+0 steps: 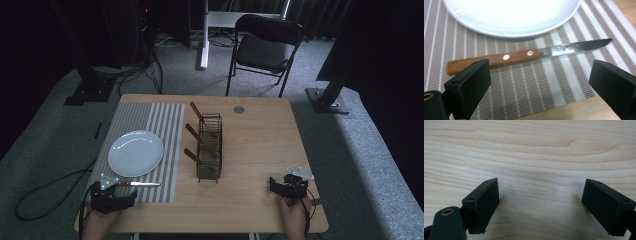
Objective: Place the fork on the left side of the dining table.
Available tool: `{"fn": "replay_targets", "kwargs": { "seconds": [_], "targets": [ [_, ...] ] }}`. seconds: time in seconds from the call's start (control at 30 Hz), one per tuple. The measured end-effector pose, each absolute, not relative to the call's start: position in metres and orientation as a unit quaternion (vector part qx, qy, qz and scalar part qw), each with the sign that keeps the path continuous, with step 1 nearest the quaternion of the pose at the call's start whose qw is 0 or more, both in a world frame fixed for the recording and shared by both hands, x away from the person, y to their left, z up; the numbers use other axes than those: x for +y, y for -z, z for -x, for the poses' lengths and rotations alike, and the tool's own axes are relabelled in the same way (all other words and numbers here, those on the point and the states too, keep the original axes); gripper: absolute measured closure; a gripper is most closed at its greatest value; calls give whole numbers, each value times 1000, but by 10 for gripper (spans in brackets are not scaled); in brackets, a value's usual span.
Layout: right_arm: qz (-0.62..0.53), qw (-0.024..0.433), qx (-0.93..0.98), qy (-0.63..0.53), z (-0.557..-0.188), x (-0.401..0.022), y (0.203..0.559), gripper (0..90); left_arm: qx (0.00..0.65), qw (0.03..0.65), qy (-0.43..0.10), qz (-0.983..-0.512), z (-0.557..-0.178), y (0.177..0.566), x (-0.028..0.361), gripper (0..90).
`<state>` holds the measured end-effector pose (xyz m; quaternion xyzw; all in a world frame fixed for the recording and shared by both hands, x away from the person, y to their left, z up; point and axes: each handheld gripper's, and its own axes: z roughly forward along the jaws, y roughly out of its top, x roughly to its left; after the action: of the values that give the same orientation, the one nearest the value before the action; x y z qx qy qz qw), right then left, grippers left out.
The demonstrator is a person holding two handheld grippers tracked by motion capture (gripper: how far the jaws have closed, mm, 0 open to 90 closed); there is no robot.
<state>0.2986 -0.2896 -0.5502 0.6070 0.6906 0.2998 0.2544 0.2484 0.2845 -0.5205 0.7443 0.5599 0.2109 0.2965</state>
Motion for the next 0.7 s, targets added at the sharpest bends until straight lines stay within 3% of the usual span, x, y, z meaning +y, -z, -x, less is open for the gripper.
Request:
{"fn": "replay_targets", "kwargs": {
  "seconds": [0.27, 0.7],
  "targets": [
    [-607, 254, 691, -300, -299, -290, 550, 140, 537, 311, -182, -763, -260, 514, 268, 41],
    [-606, 255, 691, -300, -299, -290, 550, 140, 512, 326, -187, -772, -286, 489, 247, 50]
  ]
}}
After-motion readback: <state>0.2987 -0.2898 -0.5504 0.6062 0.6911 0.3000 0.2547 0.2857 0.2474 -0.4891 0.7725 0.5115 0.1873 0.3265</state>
